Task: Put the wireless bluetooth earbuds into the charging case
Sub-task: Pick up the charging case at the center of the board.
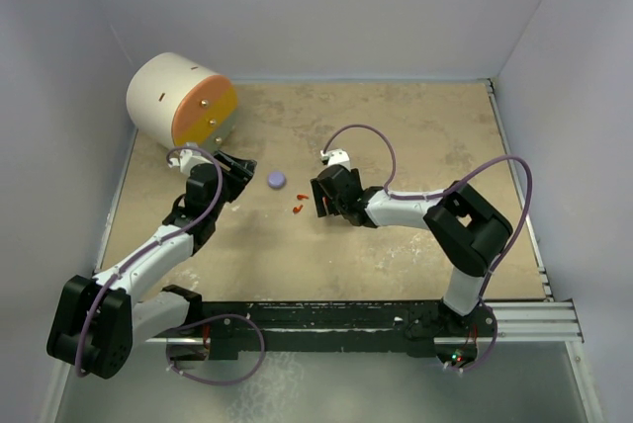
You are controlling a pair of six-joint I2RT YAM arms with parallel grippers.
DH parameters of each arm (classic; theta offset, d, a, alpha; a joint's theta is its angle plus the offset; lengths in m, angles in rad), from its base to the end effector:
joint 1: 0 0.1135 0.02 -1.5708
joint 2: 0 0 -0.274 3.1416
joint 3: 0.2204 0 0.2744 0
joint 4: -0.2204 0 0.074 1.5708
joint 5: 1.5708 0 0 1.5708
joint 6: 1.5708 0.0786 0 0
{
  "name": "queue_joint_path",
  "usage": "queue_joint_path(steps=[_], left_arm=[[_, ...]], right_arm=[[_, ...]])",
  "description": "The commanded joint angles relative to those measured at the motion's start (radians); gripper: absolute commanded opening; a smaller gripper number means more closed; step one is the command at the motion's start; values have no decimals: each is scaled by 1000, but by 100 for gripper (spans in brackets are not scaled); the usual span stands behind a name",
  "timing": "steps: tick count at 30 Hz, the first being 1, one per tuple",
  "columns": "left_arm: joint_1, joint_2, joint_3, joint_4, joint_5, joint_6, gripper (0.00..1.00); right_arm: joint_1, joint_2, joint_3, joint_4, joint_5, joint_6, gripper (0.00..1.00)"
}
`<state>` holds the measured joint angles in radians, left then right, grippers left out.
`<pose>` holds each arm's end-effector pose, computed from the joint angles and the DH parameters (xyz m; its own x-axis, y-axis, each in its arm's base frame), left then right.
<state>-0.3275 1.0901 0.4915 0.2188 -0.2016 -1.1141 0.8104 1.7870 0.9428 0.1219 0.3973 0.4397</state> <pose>0.2783 -0.0779 0.1991 -0.2796 -0.8337 -0.4762 -0.2537 0.5425 -0.8008 0.3056 0.2771 0.1240 -0.6115 -0.0734 -0.7878 -0.2296 0.9693 0.0879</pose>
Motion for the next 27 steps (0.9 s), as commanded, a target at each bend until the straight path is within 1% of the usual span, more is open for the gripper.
queue_joint_path(steps=[1,9,20,27], left_arm=[[4,-4,7,31,2,9,60],[6,7,12,37,4,9,60],[7,14,16,37,5,10,60],[6,12,19,33,4,10,60]], right_arm=[[-5,18,16,-54,-5,-41,77],[-5,28,14,-49,-26,-71,74],[-11,43,10,-25,-78,-130,72],[-17,37,6,-29,-97,-148,67]])
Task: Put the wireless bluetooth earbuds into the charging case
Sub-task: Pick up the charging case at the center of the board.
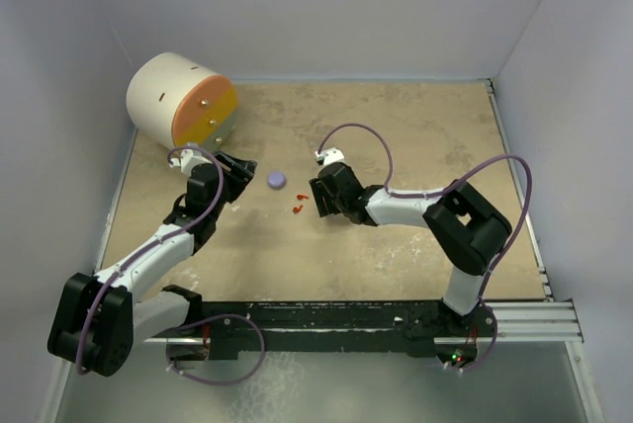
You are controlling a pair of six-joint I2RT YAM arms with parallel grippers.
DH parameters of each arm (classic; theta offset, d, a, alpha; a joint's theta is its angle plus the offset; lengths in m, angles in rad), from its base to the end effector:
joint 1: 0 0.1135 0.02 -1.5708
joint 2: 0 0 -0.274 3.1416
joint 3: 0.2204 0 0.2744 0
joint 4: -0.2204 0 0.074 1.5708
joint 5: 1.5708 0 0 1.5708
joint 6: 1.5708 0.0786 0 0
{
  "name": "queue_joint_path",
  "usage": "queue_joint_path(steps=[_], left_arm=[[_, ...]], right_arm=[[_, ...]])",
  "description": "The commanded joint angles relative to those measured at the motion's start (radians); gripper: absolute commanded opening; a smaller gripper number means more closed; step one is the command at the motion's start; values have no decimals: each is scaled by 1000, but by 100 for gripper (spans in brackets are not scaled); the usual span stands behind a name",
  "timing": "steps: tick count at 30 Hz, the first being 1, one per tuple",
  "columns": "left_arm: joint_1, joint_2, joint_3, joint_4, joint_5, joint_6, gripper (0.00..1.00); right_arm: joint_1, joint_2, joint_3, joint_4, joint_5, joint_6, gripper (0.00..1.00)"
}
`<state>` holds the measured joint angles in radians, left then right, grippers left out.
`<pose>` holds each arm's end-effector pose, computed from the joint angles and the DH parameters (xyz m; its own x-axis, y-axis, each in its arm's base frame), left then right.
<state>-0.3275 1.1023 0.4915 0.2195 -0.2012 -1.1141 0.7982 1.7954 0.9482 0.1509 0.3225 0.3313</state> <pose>0.2793 -0.0783 0.1960 -0.2851 -0.8319 -0.4761 -0.2622 0.5454 -0.7961 0.3091 0.2814 0.1244 -0.5890 -0.1623 -0.7916 -0.3361 0.9401 0.0573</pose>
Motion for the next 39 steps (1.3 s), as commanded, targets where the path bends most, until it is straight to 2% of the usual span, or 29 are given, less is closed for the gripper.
queue_joint_path(steps=[1,9,19,25,30,39], left_arm=[[5,2,19,33,3,10,59],[5,-4,19,30,2,11,59],[6,-1,21,75,47,18,59],[6,32,-2,221,141,-9,56],[4,55,-28,343,190,-44,55],[-12,56,-72,531,177,-85,53]], right_arm=[[-5,28,2,-60,-26,-40,66],[-5,37,5,-67,-39,-37,57],[-4,26,7,-48,11,-45,31],[-7,-140,-21,97,2,-100,14],[-9,-216,-33,241,-81,-154,10],[-16,-223,-69,519,-263,-185,8]])
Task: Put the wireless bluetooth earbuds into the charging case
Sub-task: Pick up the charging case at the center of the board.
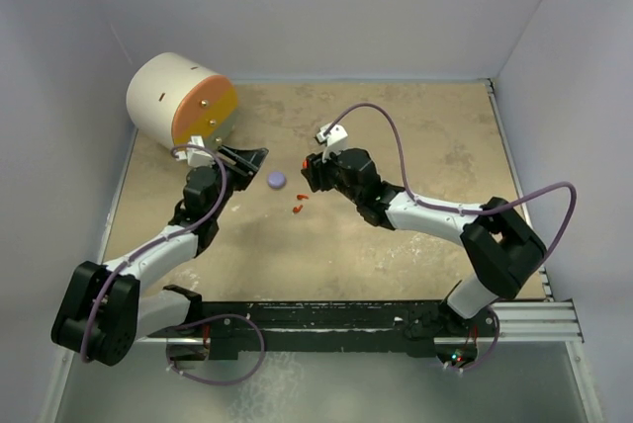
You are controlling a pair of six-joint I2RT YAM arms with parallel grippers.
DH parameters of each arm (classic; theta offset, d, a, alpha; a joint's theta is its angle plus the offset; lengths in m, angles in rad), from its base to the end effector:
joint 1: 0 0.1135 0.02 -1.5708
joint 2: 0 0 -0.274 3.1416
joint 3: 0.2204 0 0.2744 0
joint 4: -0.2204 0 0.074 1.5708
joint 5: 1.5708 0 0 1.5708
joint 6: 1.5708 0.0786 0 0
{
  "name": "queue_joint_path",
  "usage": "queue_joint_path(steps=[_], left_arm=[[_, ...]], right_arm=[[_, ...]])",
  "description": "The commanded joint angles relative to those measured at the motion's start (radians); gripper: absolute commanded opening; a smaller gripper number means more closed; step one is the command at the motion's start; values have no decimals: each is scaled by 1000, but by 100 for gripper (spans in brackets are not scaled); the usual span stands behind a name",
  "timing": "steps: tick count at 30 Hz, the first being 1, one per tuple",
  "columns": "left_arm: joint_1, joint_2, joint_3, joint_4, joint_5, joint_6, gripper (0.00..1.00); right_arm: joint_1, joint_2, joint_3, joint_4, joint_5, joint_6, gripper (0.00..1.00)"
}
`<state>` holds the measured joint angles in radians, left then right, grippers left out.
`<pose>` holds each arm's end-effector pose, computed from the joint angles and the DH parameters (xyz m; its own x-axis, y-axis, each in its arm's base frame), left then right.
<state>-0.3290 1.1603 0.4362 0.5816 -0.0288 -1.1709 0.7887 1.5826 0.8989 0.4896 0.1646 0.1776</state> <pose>0.2865 -0.0954 0.2106 -0.3250 -0.8620 -0.3891 -0.0086 0.4141 -0.9102 0.3033 0.2870 0.2356 -0.2374 0.0083 -0.9714 -0.5533 0.8208 0.1422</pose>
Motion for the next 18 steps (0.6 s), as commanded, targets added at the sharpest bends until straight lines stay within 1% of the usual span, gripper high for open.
queue_joint_path(steps=[1,8,12,15,18], left_arm=[[-12,-2,-22,184,3,-29,53],[-40,56,-14,225,19,-4,50],[-62,105,-17,279,36,-4,47],[-82,138,-16,321,53,-4,44],[-101,161,-13,341,60,5,44]], right_arm=[[-7,-6,-17,193,-120,-35,8],[-9,30,-1,217,-190,-56,7],[-9,54,44,198,-204,-56,6],[-9,57,47,198,-208,-51,5],[-9,62,52,194,-210,-50,5]])
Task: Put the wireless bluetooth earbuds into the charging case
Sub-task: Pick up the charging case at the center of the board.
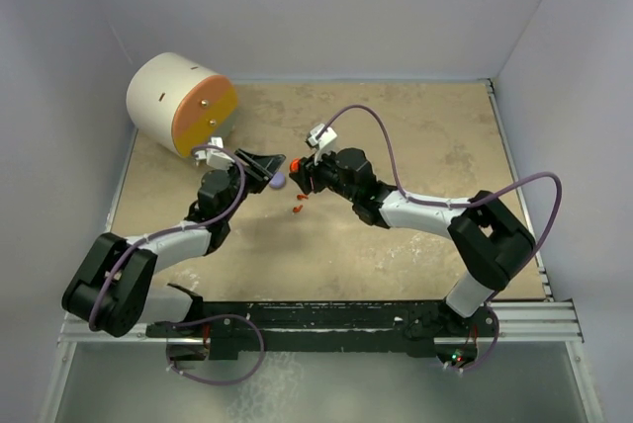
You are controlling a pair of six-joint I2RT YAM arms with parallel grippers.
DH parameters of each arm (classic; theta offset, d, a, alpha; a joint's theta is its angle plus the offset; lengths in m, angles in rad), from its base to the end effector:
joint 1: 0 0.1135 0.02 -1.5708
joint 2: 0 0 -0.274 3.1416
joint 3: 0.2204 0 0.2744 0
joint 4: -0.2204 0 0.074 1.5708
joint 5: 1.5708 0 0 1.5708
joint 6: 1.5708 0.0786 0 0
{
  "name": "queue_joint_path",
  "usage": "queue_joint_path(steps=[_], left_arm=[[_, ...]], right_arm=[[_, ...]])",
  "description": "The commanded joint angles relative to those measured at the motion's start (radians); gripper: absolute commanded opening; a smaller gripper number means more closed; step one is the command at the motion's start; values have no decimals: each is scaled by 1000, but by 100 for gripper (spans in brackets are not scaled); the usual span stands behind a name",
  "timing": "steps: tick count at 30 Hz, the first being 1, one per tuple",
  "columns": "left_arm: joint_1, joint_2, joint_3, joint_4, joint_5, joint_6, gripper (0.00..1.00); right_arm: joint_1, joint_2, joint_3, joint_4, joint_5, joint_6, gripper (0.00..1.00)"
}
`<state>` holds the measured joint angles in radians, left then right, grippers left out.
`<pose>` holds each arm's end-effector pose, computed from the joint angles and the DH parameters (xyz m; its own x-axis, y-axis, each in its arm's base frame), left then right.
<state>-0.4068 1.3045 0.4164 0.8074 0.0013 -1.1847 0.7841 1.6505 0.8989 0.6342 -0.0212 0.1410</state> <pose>0.2897 -0.1249 0.1956 -0.3955 -0.8383 -0.3753 0.0809 0.3752 -0.9234 0.3032 0.3048 0.2298 -0.1834 0.0155 -0.9829 -0.7021 0.6978 0.1420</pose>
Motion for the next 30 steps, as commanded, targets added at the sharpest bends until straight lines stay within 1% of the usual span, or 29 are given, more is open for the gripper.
queue_joint_path(steps=[1,6,20,24,30], left_arm=[[-29,23,6,122,33,22,44],[-50,43,6,148,47,37,44],[-58,91,9,195,67,44,44],[-59,98,10,199,68,44,40],[-60,102,10,200,67,47,30]], right_arm=[[-4,-5,53,49,-25,-14,5],[-4,-1,54,44,-38,-14,5],[-5,-22,49,38,-65,-23,4],[-6,-27,44,38,-67,-24,4],[-9,-28,43,38,-70,-27,4]])
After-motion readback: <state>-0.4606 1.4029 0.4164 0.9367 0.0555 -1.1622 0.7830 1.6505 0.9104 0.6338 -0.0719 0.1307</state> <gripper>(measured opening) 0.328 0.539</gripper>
